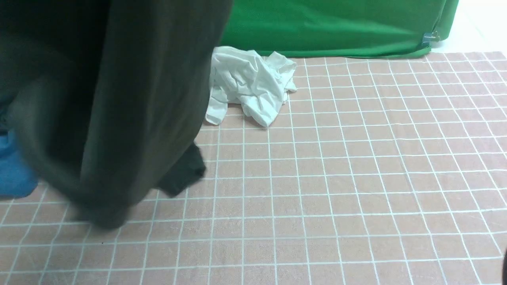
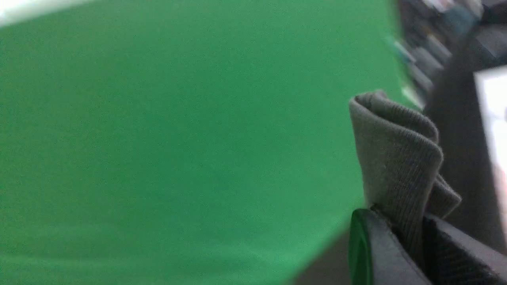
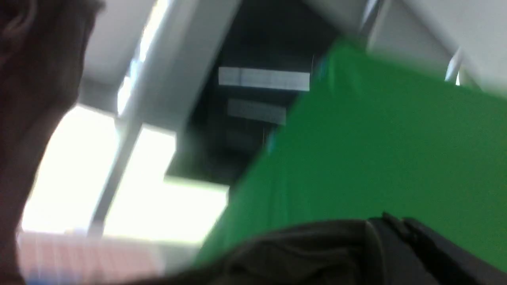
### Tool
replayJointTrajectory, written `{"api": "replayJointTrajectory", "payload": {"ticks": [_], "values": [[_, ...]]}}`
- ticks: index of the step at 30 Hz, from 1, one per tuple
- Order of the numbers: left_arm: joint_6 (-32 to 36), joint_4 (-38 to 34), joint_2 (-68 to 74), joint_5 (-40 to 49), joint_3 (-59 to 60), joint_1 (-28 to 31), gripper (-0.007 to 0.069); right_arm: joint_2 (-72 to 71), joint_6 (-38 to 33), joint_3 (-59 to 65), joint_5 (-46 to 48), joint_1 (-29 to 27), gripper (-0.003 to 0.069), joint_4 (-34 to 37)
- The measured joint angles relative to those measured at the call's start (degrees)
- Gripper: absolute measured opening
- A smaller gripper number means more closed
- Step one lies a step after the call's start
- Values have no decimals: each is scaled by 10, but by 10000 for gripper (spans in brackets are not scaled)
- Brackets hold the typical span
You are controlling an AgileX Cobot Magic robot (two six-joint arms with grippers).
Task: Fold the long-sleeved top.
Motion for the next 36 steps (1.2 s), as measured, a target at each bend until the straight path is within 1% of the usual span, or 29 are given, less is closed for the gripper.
{"api": "replayJointTrajectory", "payload": {"ticks": [2,3,4,5,7,8,9,10,11,12,13,14,15,17,21,22,25,27,28,29,30,31,32,33,34,35,36], "values": [[-4,-60,24,-49,87,0,71,15,43,44,55,-39,34,-67],[-6,-78,31,-68,119,0,71,24,57,74,70,-58,34,-94],[-6,-112,43,-88,160,0,71,34,65,109,78,-73,34,-112],[1,-177,59,-113,217,0,71,47,70,156,84,-98,34,-133],[36,-254,81,-147,290,0,71,63,70,241,69,-144,34,-150],[42,-275,84,-151,297,0,71,64,70,249,66,-148,34,-150],[88,-355,109,-184,348,0,71,69,70,302,38,-180,34,-156],[139,-415,128,-212,383,-2,71,71,70,342,0,-211,34,-159],[177,-462,144,-224,402,-4,71,71,70,359,-12,-223,34,-160],[224,-526,171,-245,417,-10,71,71,70,385,-41,-243,34,-163],[274,-570,193,-260,427,-18,71,70,70,415,-83,-263,34,-165],[282,-595,202,-263,427,-21,71,69,70,419,-88,-266,34,-165],[335,-641,238,-276,426,-35,71,68,70,442,-123,-284,34,-165],[378,-680,282,-286,413,-57,71,67,70,466,-162,-299,34,-165],[403,-700,356,-290,372,-93,71,69,69,475,-186,-318,50,-164],[412,-702,383,-290,351,-107,71,69,71,475,-195,-328,69,-164],[444,-705,422,-284,323,-124,74,69,93,475,-196,-348,155,-164],[472,-707,453,-268,299,-130,104,65,125,475,-184,-363,269,-165],[476,-707,465,-258,291,-131,130,60,144,475,-174,-369,347,-166],[476,-707,468,-255,288,-131,143,59,147,475,-172,-370,360,-166],[478,-707,482,-248,282,-131,183,47,168,475,-154,-375,442,-166],[478,-701,490,-243,278,-131,265,32,185,475,-138,-377,493,-167],[478,-699,491,-243,278,-131,265,29,188,475,-134,-377,499,-167],[476,-675,497,-241,277,-130,361,8,210,475,-110,-377,526,-167],[472,-659,496,-237,277,-130,411,-9,228,475,-93,-377,531,-167],[464,-632,494,-235,277,-130,484,-27,245,475,-76,-375,527,-167],[454,-609,489,-231,277,-126,540,-46,261,475,-59,-375,515,-167]]}}
